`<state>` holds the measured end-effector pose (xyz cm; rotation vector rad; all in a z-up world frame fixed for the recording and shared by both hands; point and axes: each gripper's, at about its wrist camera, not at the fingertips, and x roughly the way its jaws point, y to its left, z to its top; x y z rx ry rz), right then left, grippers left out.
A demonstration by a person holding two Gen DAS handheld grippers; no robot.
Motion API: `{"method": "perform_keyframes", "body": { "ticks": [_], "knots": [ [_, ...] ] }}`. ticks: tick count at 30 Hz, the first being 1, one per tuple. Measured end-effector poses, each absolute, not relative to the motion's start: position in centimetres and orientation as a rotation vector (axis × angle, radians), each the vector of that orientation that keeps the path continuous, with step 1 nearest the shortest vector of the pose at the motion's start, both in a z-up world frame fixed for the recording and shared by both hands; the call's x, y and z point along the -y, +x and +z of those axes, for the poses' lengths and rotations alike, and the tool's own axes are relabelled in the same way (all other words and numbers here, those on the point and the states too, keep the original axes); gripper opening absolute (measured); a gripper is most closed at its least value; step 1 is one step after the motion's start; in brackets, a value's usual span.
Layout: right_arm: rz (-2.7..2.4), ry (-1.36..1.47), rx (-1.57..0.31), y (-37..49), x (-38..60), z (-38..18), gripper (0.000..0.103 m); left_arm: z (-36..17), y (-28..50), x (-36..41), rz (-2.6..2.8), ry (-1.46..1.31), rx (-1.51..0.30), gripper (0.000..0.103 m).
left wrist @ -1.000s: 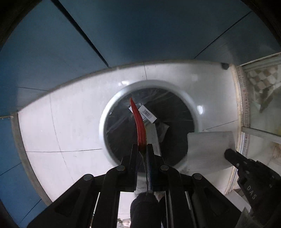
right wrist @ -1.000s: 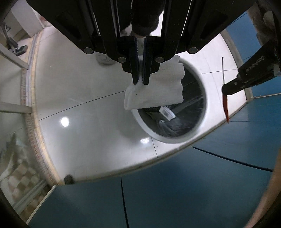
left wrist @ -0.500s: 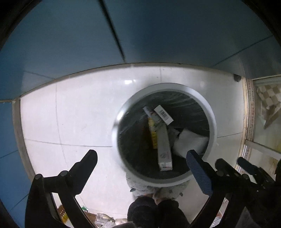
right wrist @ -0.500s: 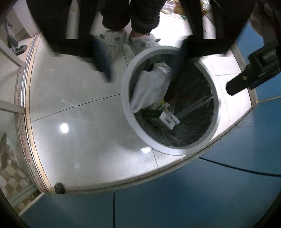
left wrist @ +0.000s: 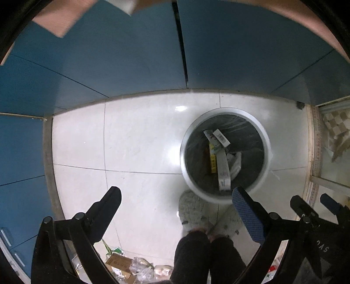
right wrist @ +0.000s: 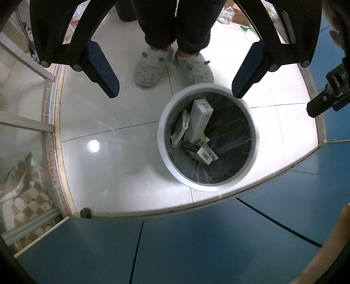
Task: Collect trash
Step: 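Raise both tools back toward the counter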
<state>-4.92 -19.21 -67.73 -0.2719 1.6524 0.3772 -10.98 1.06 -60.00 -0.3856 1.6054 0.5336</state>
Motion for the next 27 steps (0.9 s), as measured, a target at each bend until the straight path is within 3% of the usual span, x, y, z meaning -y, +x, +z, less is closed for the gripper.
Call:
{"method": "perform_keyframes", "body": {
  "ticks": [19, 27],
  "knots": [
    [0.503, -0.262, -1.441, -8.7, 22.9, -30.4, 0.103, -32.4, -15.8, 4.0, 0.444, -0.382, -1.504, 0.103],
    [0.524, -0.259, -1.352, -11.0, 23.8, -20.0, 0.103, -24.3, -16.9, 4.5, 0.438, -0.369, -1.405, 0.103]
  ]
}}
